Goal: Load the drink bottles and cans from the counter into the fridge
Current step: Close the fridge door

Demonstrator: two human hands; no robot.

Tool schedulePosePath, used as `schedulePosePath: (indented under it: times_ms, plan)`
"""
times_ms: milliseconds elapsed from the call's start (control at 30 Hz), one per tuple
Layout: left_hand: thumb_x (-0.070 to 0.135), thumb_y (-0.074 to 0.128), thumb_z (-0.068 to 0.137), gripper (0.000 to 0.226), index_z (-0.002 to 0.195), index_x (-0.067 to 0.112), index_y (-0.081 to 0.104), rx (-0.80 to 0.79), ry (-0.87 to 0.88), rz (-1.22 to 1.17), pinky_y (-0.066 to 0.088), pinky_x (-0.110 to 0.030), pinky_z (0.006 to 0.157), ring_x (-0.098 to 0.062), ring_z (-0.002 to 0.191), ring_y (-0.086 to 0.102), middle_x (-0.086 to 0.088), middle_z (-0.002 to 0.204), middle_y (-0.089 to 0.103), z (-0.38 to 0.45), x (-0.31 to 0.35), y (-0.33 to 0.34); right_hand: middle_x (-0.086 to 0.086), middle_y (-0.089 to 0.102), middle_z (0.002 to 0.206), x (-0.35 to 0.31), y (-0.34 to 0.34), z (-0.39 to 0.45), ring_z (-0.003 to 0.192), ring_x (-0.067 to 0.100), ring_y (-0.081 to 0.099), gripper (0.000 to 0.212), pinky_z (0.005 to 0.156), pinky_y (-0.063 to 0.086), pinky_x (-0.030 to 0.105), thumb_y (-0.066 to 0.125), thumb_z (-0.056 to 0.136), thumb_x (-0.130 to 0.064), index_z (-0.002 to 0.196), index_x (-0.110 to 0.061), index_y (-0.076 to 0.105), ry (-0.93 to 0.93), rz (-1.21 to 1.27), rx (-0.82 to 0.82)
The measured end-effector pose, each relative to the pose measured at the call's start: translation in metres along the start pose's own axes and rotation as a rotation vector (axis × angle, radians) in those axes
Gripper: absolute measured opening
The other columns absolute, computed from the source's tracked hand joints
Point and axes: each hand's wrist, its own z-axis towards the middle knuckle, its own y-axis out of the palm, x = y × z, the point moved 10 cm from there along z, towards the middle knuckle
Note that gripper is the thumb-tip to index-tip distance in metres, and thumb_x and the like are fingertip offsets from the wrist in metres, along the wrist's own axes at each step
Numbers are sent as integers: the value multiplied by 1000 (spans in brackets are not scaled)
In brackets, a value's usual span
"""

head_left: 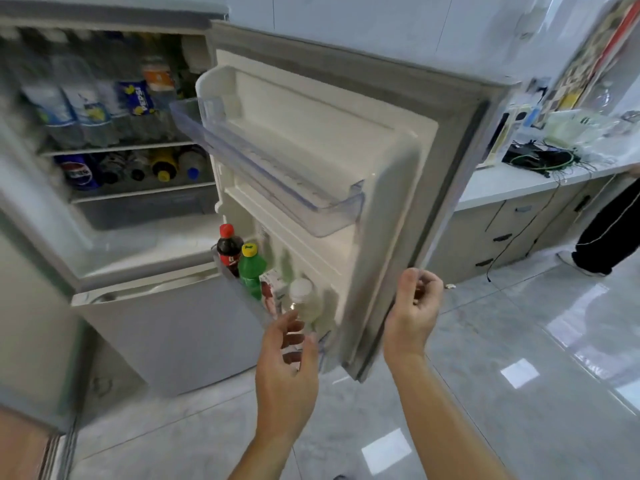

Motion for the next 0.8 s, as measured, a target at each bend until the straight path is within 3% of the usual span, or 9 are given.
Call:
schedulePosePath:
  times_ms: [100,233,367,433,533,600,667,767,800]
  plan:
    - [36,67,87,33,110,53,52,51,35,41,48,-14,72,3,97,60,27,107,59,-20,5,-33,21,51,93,-23,20,-51,76,21,47,51,71,43,31,62,78,-55,101,-11,51,-94,-68,-190]
    - [48,64,86,28,111,50,50,241,174,132,47,-17,83,-6,104,57,21,115,53,-36,20,-90,5,54,90,-44,73,-114,74,16,54,53,65,48,22,74,75,-57,105,-22,49,-152,-29,-467]
    - [52,62,84,41,121,42,47,377,246,169,42,-8,89,-11,107,56,30,120,44,-37,26,-137,4,56,99,-53,129,-165,88,24,58,47,77,53,41,71,79,-49,113,-25,48,-152,2,-688]
    - [57,63,81,48,124,47,45,389,224,140,44,-11,89,-7,110,56,33,121,46,-28,23,-156,0,56,102,-60,160,-180,92,19,58,48,81,51,39,69,79,-48,115,-24,49,-171,19,-774]
    - [54,68,77,54,125,49,43,486,150,83,50,-25,86,-6,111,58,22,124,51,-9,9,-194,-7,56,109,-70,206,-193,100,16,58,51,85,50,36,67,80,-51,119,-23,51,-190,44,-870]
    - [45,67,78,51,124,36,48,593,133,119,52,-34,85,-5,108,59,7,124,48,7,4,-228,-9,55,116,-77,236,-193,107,13,57,54,89,49,34,67,79,-53,122,-24,51,-221,42,-907]
    - [39,65,79,46,120,24,52,679,129,229,53,-41,85,4,105,56,6,121,45,26,2,-261,-5,54,122,-88,265,-189,114,12,54,57,95,47,34,67,80,-53,124,-21,51,-321,3,-923]
    - [40,62,82,51,128,21,52,739,80,234,53,-52,91,-19,112,60,17,120,46,57,-9,-302,6,48,136,-102,306,-184,129,22,48,62,108,42,38,68,81,-47,129,-10,55,-527,-55,-927]
    - [42,61,82,55,131,19,51,749,71,236,53,-53,91,-24,111,62,13,124,50,68,-12,-315,9,46,140,-105,317,-182,132,24,45,63,109,41,39,69,81,-45,130,-8,56,-584,-68,-930]
